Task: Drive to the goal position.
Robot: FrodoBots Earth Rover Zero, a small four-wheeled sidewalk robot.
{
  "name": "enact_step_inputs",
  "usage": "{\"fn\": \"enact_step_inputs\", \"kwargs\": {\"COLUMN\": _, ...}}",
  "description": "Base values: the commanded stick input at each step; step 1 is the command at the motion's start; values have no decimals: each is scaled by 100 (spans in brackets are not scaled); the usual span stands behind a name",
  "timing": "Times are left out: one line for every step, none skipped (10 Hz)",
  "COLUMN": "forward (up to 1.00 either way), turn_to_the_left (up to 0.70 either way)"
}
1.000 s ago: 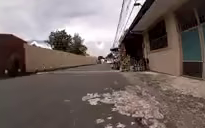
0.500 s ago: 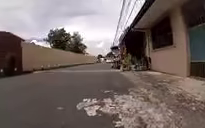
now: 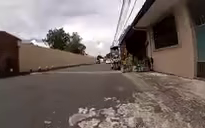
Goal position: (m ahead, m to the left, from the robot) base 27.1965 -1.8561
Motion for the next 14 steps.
{"fn": "enact_step_inputs", "kwargs": {"forward": 70, "turn_to_the_left": 0}}
{"fn": "enact_step_inputs", "kwargs": {"forward": 70, "turn_to_the_left": 0}}
{"fn": "enact_step_inputs", "kwargs": {"forward": 70, "turn_to_the_left": 0}}
{"fn": "enact_step_inputs", "kwargs": {"forward": 70, "turn_to_the_left": 0}}
{"fn": "enact_step_inputs", "kwargs": {"forward": 70, "turn_to_the_left": 0}}
{"fn": "enact_step_inputs", "kwargs": {"forward": 70, "turn_to_the_left": 0}}
{"fn": "enact_step_inputs", "kwargs": {"forward": 70, "turn_to_the_left": 0}}
{"fn": "enact_step_inputs", "kwargs": {"forward": 70, "turn_to_the_left": 0}}
{"fn": "enact_step_inputs", "kwargs": {"forward": 70, "turn_to_the_left": 0}}
{"fn": "enact_step_inputs", "kwargs": {"forward": 70, "turn_to_the_left": 0}}
{"fn": "enact_step_inputs", "kwargs": {"forward": 70, "turn_to_the_left": 0}}
{"fn": "enact_step_inputs", "kwargs": {"forward": 70, "turn_to_the_left": 0}}
{"fn": "enact_step_inputs", "kwargs": {"forward": 70, "turn_to_the_left": 0}}
{"fn": "enact_step_inputs", "kwargs": {"forward": 70, "turn_to_the_left": 0}}
